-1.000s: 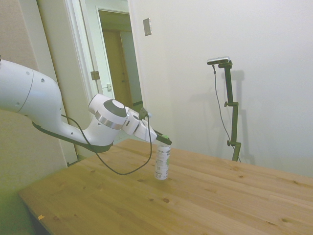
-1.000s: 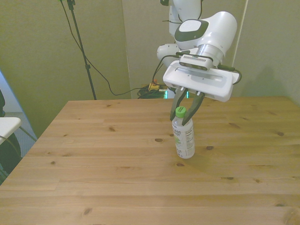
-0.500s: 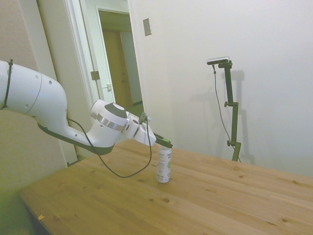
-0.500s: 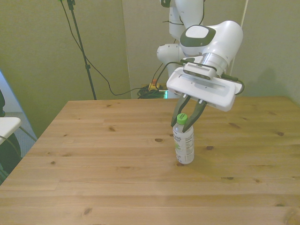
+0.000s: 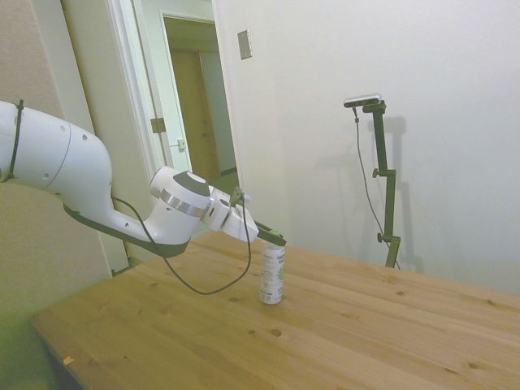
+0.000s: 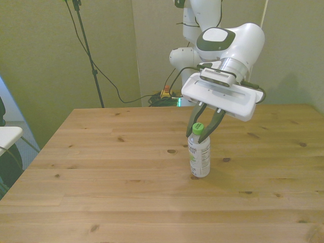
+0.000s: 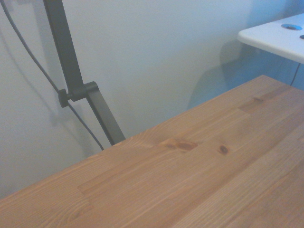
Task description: Stand the water bottle
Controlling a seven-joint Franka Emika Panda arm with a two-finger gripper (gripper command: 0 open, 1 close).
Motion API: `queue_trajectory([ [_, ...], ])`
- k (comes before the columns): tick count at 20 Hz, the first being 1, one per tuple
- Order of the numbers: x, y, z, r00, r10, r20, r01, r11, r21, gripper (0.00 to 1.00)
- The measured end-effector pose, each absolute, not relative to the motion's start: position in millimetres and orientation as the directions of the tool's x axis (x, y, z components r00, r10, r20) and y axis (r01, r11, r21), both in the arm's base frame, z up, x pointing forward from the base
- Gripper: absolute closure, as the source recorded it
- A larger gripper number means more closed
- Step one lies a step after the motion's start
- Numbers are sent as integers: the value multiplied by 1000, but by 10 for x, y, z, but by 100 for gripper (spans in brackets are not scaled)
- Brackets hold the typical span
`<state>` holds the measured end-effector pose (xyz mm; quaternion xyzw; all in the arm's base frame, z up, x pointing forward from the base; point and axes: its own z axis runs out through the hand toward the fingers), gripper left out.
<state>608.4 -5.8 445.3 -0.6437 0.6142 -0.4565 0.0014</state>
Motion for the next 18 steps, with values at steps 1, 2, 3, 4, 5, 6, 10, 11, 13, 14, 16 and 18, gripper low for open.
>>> queue_trajectory([
  [1,6081,-50,4444,-169,-792,586,-790,-247,-561,0],
  [2,6079,-41,4439,-167,-792,586,-790,-248,-560,0],
  [3,6078,-30,4440,-167,-793,585,-790,-248,-561,0],
  [4,6076,-18,4447,-167,-795,584,-789,-248,-562,0],
  [5,6068,-6,4466,-168,-797,580,-787,-246,-566,0],
  [6,6053,7,4497,-172,-802,573,-785,-239,-571,0],
  [10,5886,36,4777,-147,-840,522,-793,-215,-570,0],
  [11,5815,34,4877,-130,-848,514,-798,-218,-562,0],
  [13,5662,23,5064,-87,-865,494,-809,-228,-541,0],
  [14,5579,15,5150,-61,-872,485,-816,-237,-528,0],
  [16,5415,-2,5277,-10,-880,475,-836,-254,-487,0],
  [18,5263,12,5335,60,-883,465,-859,-282,-426,0],
])
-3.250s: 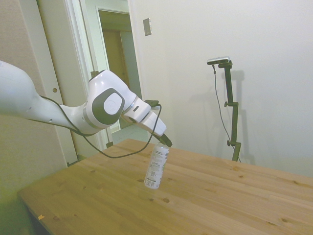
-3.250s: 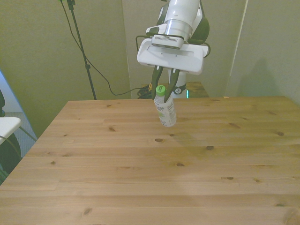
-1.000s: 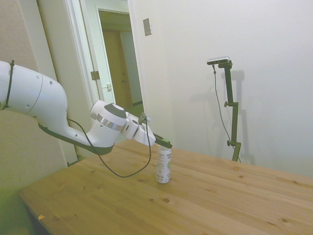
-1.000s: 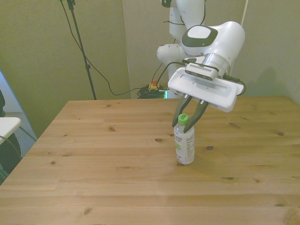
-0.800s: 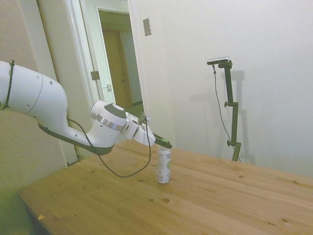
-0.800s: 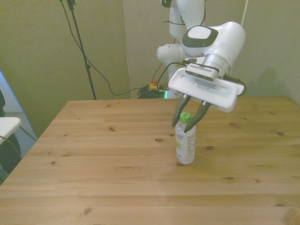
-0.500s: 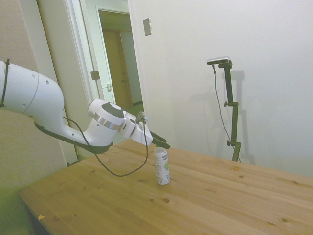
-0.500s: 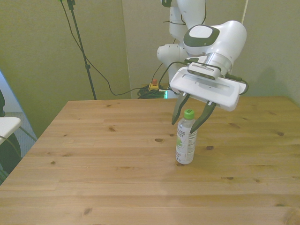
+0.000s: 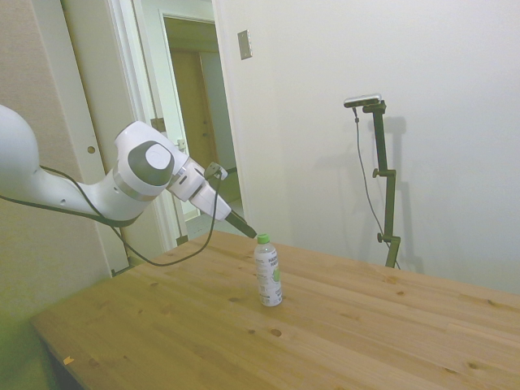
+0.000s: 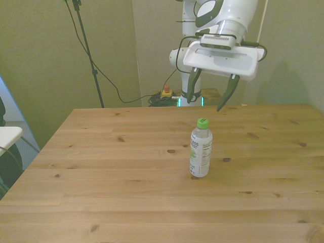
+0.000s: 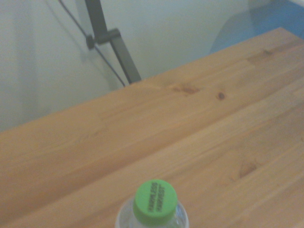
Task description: Stand the water bottle
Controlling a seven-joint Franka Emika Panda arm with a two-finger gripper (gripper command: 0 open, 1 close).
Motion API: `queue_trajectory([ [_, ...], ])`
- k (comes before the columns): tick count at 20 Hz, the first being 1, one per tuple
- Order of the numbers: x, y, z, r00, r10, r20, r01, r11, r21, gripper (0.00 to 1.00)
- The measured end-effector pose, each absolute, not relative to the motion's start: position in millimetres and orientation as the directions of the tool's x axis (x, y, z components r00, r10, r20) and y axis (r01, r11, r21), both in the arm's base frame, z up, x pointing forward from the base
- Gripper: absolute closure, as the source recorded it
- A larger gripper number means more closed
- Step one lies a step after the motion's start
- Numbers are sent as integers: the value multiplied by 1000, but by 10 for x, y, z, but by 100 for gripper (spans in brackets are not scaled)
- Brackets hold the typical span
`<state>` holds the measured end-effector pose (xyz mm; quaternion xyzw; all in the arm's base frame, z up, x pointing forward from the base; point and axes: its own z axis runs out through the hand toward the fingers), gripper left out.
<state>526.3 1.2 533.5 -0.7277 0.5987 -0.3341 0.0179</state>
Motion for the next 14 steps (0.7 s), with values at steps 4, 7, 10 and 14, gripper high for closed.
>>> queue_trajectory([
  [4,5048,62,5301,228,-871,434,-880,-375,-291,0],
  [7,4948,71,5201,360,-846,394,-868,-458,-192,0],
  [10,4862,67,5088,465,-815,347,-842,-527,-111,0],
  [14,4754,52,4972,576,-771,272,-795,-606,-33,0],
])
